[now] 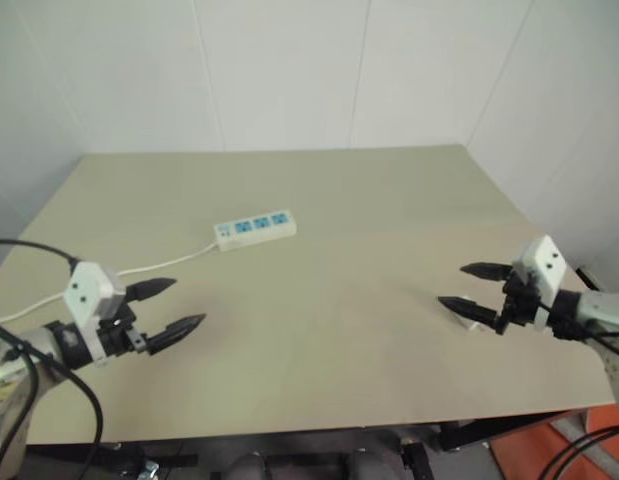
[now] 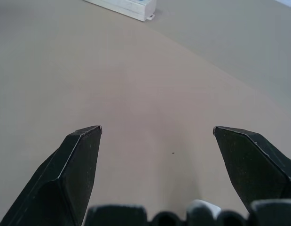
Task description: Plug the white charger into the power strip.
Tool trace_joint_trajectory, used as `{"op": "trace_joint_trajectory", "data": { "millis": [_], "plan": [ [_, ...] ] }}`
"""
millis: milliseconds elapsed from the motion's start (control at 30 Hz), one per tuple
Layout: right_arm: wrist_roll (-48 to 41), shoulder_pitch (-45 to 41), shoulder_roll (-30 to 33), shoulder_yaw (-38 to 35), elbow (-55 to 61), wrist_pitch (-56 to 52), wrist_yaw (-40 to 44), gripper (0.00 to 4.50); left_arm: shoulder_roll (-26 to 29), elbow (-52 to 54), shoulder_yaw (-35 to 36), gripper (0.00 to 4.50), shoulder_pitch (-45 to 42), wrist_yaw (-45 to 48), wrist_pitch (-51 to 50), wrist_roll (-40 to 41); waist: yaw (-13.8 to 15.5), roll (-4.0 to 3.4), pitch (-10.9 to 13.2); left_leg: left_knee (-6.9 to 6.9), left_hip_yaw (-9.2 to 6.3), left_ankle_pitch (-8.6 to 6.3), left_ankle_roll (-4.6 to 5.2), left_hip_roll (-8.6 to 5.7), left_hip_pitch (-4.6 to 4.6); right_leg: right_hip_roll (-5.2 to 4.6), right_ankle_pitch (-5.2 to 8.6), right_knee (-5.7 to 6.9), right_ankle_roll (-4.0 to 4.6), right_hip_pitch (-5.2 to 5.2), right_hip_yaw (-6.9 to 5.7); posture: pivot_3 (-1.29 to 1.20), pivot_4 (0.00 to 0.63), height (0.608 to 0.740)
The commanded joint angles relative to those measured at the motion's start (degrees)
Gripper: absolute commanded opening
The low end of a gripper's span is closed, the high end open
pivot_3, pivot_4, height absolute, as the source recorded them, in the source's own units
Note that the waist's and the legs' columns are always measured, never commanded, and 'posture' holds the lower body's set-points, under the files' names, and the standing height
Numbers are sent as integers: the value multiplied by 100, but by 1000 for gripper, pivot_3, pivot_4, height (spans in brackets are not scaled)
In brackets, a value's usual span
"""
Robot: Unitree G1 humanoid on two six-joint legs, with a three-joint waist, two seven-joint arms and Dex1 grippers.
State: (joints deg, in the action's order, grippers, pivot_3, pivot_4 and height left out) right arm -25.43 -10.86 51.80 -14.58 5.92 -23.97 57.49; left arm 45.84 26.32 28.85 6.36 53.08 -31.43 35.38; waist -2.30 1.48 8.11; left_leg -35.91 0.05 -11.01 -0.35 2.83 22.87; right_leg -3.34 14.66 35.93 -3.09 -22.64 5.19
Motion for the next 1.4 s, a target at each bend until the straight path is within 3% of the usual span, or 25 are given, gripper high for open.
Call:
{"op": "trace_joint_trajectory", "data": {
  "millis": [33,233,433,667,967,1100,1267,1400],
  "plan": [
    [-66,34,247,-287,107,-7,141,4500,128,141,225,4448,20,-30,8,110,0,1,1,0,0,0,0,0,0,0,0,0,0,0,0,0,150,740],
    [-127,175,759,-440,-41,-80,568,4500,389,172,660,4448,394,196,-18,183,1,3,2,3,3,0,0,0,0,-1,9,-3,15,-2,1,0,150,740],
    [-99,86,738,-365,-133,-29,554,4500,454,64,645,4448,311,198,27,187,1,7,4,1,6,0,0,1,-4,-2,13,-3,18,-1,5,0,150,740],
    [-97,-2,543,-311,-17,-22,409,4500,530,-1077,-118,4448,-1004,-226,478,-533,53,8,5,1,6,0,0,-1,-2,-1,12,-3,13,-1,3,0,150,740],
    [-246,-232,228,-229,487,-221,127,4500,254,-4272,-1632,4448,-3296,-548,1724,-2024,116,9,5,3,6,0,0,-2,4,3,-12,-3,-15,-7,3,0,150,740],
    [-363,-313,107,-232,772,-398,12,4500,-73,-6406,-2130,4448,-4541,-690,2617,-2644,152,14,8,1,4,0,0,-4,15,5,-25,-2,3,-13,0,0,150,740],
    [-528,-323,27,-284,1086,-580,-125,4500,-542,-8591,-2426,4448,-5692,-1168,3471,-3206,177,16,7,-2,2,0,0,-9,46,2,-32,-6,1,-32,-2,0,150,740],
    [-623,-287,18,-351,1246,-656,-228,4500,-902,-9482,-2484,4448,-6168,-1379,3719,-3413,176,17,7,-3,1,0,0,-11,58,0,-35,-6,-4,-40,-2,0,150,740]
  ]
}}
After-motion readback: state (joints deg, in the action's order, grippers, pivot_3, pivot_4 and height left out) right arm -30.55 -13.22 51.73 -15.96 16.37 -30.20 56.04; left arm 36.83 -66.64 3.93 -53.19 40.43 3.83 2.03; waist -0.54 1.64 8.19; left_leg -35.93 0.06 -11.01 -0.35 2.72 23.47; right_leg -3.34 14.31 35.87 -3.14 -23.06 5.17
